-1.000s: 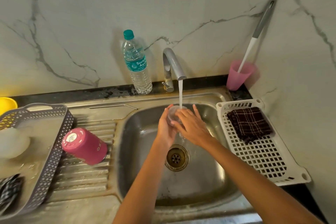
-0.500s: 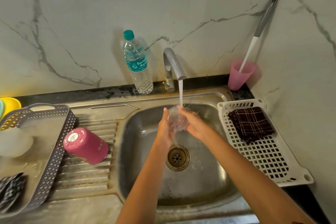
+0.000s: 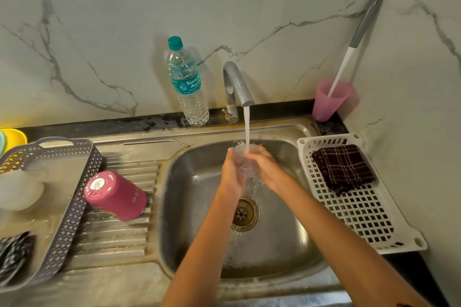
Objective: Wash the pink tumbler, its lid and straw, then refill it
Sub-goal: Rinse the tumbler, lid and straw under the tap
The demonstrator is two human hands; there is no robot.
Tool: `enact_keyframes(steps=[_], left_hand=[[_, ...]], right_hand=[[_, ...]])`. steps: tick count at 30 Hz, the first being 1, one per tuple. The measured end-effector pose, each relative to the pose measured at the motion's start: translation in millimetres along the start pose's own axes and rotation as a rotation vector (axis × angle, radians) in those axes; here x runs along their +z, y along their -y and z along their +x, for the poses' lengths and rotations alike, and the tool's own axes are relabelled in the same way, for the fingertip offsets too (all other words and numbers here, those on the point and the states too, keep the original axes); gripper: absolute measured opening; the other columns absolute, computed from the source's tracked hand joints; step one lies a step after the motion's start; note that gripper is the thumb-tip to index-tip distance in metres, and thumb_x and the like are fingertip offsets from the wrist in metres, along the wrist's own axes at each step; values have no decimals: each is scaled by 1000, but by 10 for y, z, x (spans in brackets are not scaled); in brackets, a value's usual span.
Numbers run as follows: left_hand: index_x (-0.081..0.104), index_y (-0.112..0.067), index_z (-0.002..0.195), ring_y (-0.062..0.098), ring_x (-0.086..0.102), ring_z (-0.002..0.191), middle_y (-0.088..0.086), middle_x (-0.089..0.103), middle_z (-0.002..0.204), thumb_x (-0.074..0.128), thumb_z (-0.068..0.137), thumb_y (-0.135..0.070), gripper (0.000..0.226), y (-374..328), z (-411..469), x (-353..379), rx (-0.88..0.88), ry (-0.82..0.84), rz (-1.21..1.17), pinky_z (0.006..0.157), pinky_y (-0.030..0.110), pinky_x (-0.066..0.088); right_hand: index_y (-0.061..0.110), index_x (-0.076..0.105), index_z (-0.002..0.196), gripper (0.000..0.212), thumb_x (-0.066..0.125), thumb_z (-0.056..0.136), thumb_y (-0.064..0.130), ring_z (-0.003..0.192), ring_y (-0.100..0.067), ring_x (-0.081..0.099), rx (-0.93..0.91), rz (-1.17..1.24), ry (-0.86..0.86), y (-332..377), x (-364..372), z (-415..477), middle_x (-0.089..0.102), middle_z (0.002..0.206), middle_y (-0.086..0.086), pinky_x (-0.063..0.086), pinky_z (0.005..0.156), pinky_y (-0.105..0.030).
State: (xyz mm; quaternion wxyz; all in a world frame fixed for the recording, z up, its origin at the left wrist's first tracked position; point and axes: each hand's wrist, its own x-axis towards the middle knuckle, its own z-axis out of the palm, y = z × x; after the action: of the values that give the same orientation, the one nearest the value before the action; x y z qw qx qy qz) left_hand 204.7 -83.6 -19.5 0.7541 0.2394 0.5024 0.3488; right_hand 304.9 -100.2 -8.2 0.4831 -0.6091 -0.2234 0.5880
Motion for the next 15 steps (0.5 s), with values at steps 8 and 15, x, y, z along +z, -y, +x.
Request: enact_keyframes(steps=[8,15], left_hand=[[59,-7,130,27,65,106,17,67,120,39,104,-44,49,-7,10,-71,28,-5,-13,78,31,53],[69,-11,120,20,68,89,15,72,109,45,99,-47,47,-67,10,-155,79,22,129,72,32,54]], right_hand=[[24,54,127,30,54,97,25,101,-11,55,-215,-517,-60,143,115,-42,52,118,2,46,77,-19],[21,60,123,33,51,98,40,109,-10,58,-464,-660,-55,-9,126,-87,63,117,4,50,90,-28]])
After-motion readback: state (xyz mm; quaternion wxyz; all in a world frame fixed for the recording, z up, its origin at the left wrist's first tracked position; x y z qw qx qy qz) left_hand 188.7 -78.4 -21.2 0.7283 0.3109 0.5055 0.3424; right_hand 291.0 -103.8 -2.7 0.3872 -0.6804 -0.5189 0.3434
